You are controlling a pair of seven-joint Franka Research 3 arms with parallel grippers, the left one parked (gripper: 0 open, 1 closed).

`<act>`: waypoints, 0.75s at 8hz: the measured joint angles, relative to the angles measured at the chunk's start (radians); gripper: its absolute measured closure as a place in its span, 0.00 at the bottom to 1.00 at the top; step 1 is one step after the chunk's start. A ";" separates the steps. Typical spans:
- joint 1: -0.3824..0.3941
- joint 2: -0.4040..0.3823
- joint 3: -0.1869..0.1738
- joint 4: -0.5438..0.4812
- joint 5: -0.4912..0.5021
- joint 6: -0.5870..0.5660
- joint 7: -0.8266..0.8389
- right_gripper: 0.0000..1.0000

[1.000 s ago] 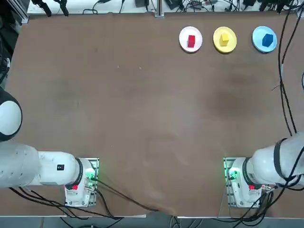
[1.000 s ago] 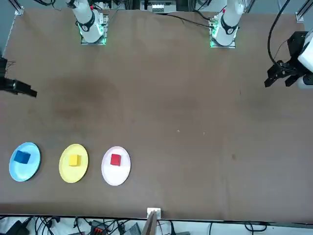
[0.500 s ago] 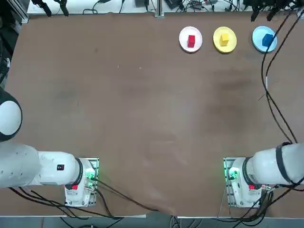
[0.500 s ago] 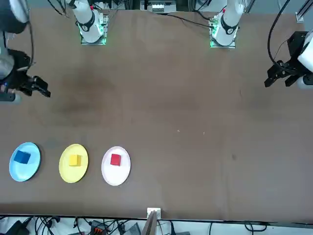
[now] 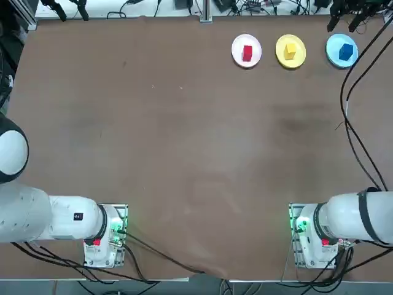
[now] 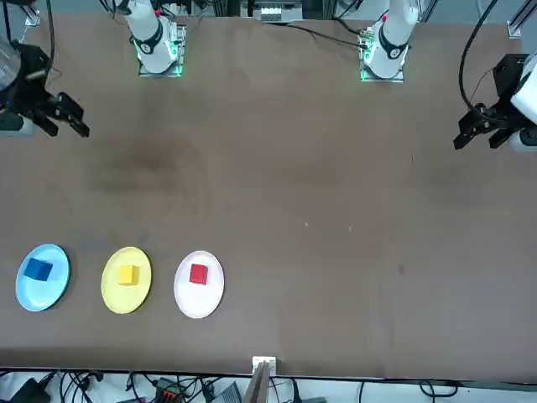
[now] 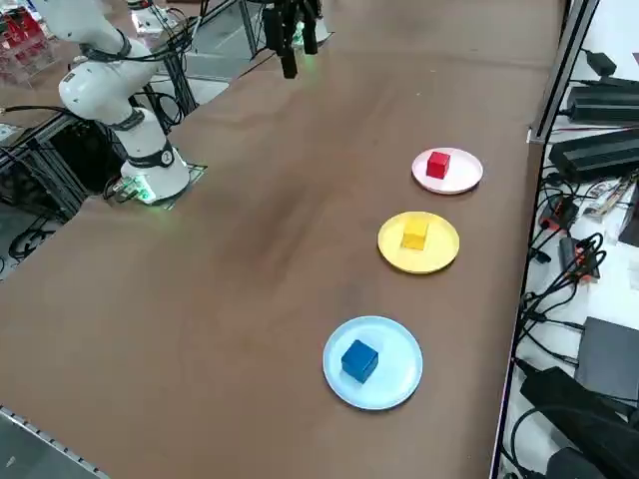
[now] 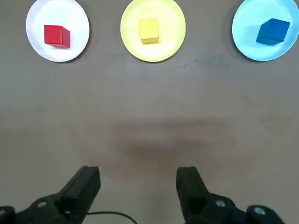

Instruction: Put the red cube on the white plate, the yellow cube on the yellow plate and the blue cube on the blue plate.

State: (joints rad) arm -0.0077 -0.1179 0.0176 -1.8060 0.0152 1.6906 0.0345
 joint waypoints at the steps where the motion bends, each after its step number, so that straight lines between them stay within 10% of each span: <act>1: 0.000 0.005 0.000 0.000 -0.002 0.003 -0.003 0.00; 6: -0.016 0.045 -0.001 0.053 -0.004 -0.002 -0.017 0.00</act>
State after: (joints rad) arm -0.0233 -0.0728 0.0164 -1.7533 0.0114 1.6887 0.0175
